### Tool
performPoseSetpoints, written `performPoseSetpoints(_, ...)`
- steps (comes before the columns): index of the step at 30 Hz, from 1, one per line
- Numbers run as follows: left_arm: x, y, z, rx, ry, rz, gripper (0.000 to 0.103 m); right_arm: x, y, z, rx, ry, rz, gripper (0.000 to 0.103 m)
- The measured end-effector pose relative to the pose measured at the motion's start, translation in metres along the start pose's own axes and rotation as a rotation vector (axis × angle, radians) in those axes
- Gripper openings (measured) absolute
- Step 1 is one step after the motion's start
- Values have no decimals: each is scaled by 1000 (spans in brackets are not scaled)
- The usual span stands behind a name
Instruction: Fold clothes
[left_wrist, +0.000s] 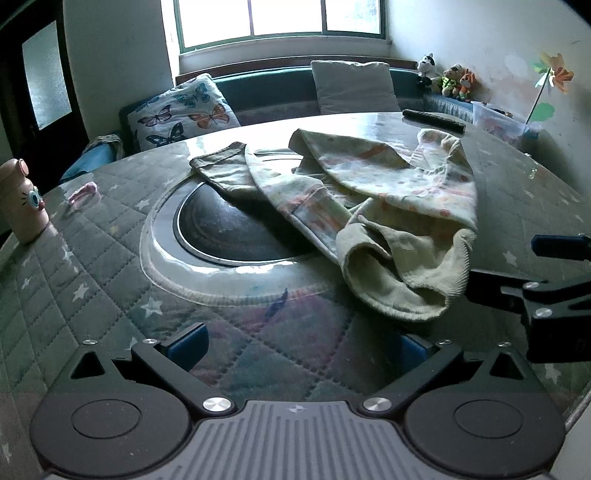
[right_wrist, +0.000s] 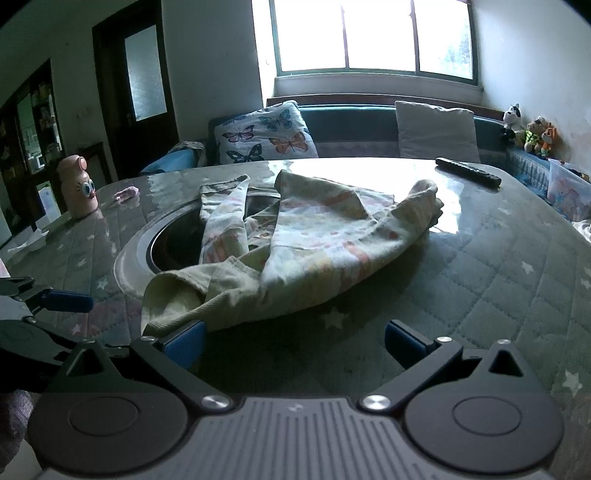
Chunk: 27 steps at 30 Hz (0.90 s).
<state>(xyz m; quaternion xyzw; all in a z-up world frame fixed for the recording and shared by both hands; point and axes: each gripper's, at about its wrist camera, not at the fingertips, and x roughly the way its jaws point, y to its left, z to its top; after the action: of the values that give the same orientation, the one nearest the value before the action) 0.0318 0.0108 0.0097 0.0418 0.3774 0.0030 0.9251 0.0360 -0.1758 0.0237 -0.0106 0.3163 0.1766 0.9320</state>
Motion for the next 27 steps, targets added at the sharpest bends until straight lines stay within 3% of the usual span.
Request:
performPoseSetpoints(13,-20,29,30,-20,-91,15,103,-2,-13,44,-46,-23,65,103)
performPoseSetpoints(20,1,38,54,-33,-114,26,102,27,-17,75,-67,-32,64,103)
performPoseSetpoints(27,32,35,61,-72,-69,-37,85,82,-25,105,-61,10,43,89)
